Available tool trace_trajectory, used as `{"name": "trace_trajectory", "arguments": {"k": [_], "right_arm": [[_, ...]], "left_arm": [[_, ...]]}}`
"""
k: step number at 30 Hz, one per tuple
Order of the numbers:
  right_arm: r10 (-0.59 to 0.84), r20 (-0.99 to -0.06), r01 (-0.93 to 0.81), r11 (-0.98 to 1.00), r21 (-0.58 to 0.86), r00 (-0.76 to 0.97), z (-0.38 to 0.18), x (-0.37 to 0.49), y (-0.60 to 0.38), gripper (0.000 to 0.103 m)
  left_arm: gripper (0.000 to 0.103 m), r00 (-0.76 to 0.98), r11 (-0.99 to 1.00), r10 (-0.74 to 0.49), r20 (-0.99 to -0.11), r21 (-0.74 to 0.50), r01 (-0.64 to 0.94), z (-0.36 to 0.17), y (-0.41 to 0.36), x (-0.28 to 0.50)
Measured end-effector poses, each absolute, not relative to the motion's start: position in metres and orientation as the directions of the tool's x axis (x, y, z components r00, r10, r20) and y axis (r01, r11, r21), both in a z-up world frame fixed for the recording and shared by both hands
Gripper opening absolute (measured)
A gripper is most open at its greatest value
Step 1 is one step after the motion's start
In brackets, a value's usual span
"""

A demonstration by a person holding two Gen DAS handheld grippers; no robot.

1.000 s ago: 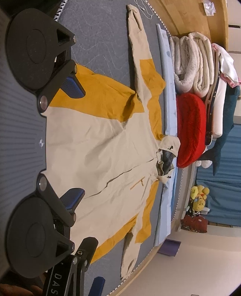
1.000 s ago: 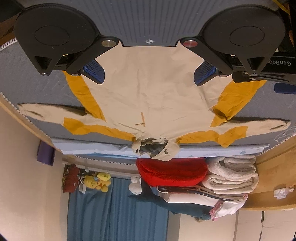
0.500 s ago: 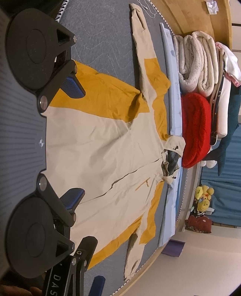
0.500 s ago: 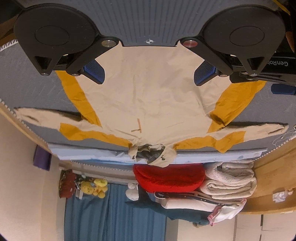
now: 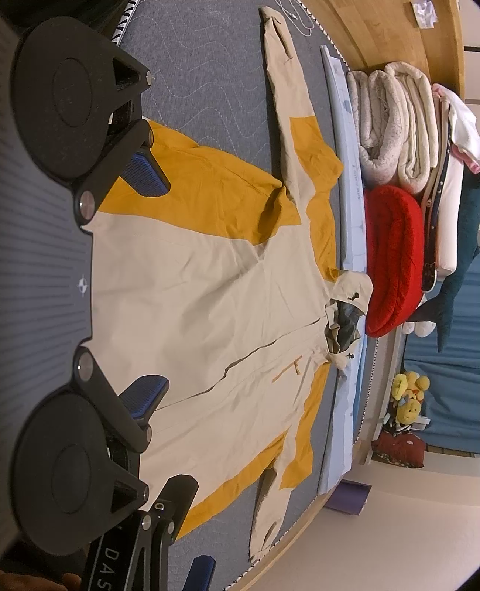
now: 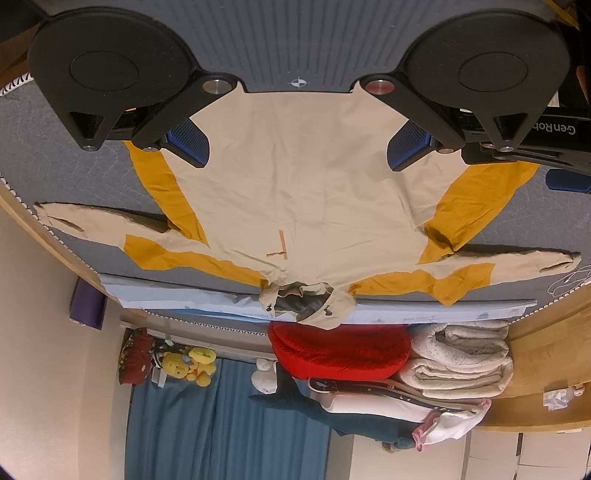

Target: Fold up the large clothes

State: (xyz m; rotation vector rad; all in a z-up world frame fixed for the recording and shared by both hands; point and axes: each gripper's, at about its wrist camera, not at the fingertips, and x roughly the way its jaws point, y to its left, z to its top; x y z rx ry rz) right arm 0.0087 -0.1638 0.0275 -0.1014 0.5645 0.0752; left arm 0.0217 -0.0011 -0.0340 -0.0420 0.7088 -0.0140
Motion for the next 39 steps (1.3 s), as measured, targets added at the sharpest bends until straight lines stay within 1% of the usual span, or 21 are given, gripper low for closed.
{"name": "trace_trajectory", "arguments": {"k": [33,36,39], "right_arm": [[0.043,-0.547,-0.098,0.993,-0.072,0.836,0.0253,0.0062,-0.1588,0.102],[0.040,-0.540,-0.097,0.992,-0.077,0.841,0.0263,0.0048,-0.1586,0.101],[0.022,-0.512,-0.080,0.993,-0.092,0.859,0.0267,0.0039,-0.1596,0.100]], "left_arm": [[0.103,0.761,0.999,-0.028,-0.648,-0.045,-0.001,-0.0346,-0.0007,0.0215],[0.103,0.766,0.999,-0.029,-0.643,-0.047,-0.002,-0.0345,-0.0004,0.0207],[0.103,0.781,0.999,-0.032,-0.623,-0.042,0.007,-0.0323,-0.0005,0.0181]]}}
